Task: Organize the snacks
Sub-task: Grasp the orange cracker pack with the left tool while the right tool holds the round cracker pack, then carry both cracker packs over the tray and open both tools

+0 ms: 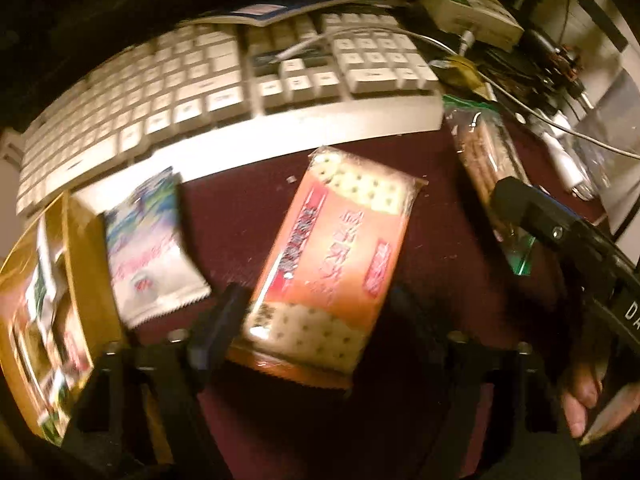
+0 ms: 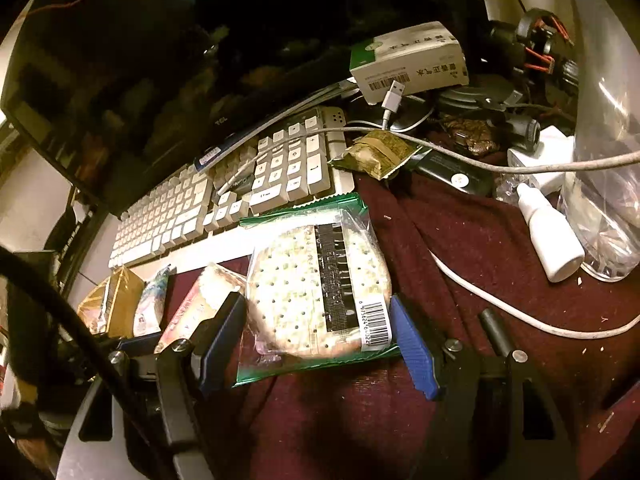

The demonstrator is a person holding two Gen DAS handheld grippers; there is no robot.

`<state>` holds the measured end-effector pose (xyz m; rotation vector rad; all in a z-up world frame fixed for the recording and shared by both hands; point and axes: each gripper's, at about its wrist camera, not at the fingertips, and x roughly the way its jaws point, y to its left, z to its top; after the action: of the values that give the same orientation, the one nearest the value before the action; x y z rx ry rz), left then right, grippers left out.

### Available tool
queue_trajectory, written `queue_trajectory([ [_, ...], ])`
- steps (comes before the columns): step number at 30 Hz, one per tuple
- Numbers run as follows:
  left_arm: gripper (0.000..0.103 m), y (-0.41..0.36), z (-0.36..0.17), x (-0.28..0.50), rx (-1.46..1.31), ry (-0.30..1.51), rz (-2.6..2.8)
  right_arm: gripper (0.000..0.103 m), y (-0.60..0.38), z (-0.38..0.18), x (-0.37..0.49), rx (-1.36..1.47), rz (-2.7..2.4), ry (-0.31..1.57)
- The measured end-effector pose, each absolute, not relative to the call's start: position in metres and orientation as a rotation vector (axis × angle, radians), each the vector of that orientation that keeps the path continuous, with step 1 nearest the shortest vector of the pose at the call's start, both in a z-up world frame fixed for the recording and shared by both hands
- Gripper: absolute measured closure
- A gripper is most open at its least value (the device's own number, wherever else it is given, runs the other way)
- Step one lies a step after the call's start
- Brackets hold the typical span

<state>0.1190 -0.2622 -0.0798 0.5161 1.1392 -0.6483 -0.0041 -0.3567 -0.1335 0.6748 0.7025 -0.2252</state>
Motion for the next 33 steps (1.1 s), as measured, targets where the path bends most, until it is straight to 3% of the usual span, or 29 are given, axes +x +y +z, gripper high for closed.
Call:
queue_trajectory([
  [4,0.04,-0.238,-0.075,0.102,0.427,1.11,-0.566,0.029,-0.353,-0.136,0.0,0.665,-0.209,0.72],
  [9,0.039,-0.204,-0.073,0.077,0.233,1.159,-0.482,0.029,-0.347,-0.136,0.003,0.632,-0.212,0.727],
  [13,0.026,-0.202,-0.074,0.075,0.189,1.167,-0.488,0.028,-0.341,-0.135,0.006,0.594,-0.212,0.736],
  [18,0.026,-0.216,-0.081,0.077,0.246,1.118,-0.435,0.027,-0.338,-0.135,0.008,0.564,-0.218,0.743],
  [20,0.03,-0.224,-0.085,0.081,0.245,1.104,-0.428,0.025,-0.335,-0.136,0.011,0.541,-0.226,0.756],
  [22,0.041,-0.217,-0.082,0.08,0.212,1.082,-0.423,0.024,-0.327,-0.135,0.015,0.485,-0.24,0.769],
  [31,0.043,-0.173,-0.062,0.062,-0.035,1.069,-0.47,0.019,-0.313,-0.138,0.033,0.324,-0.29,0.843],
  [33,0.044,-0.17,-0.054,0.055,-0.063,1.055,-0.491,0.025,-0.312,-0.139,0.033,0.307,-0.307,0.849],
])
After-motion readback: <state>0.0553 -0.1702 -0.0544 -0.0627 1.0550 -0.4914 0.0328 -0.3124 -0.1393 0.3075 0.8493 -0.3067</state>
